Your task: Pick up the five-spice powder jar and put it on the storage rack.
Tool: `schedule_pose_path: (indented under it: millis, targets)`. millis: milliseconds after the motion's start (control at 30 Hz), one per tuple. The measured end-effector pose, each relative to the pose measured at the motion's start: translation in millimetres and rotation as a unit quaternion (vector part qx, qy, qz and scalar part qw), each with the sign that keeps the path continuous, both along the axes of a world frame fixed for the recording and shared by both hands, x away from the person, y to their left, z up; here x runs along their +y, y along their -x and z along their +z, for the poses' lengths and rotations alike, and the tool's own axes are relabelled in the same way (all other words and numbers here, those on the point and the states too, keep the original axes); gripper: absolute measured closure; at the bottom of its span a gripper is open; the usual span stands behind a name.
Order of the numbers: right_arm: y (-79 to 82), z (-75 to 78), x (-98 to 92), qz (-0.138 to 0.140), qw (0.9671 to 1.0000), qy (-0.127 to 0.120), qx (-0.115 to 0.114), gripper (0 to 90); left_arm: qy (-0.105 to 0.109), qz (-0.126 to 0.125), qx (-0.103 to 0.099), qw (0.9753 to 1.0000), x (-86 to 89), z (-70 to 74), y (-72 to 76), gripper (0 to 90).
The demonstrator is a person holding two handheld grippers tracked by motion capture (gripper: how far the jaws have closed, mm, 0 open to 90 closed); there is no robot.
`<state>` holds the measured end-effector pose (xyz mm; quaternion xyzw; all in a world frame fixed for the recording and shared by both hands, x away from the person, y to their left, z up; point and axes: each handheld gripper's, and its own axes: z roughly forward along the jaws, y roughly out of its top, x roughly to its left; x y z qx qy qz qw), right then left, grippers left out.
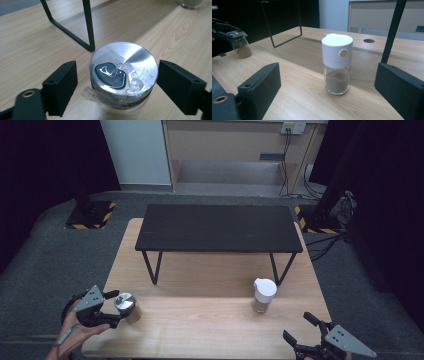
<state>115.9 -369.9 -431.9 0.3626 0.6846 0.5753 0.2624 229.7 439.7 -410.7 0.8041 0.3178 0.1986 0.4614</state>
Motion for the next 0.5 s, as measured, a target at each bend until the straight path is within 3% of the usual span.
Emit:
schedule_pose_path:
  millis: [233, 500]
  targets:
    - [0.1, 0.0, -0.1, 0.0, 1.0, 0.0, 0.0, 7.0, 0.006, -0.008, -0.004, 0.9999, -2.3, -6.1, -3.9, 31.0]
    - [0.0, 0.0, 0.0, 0.0, 1.0, 0.0, 0.0, 7.0, 0.015, -0.004, -0.007, 0.9999, -3.8, -6.0, -4.3, 33.7]
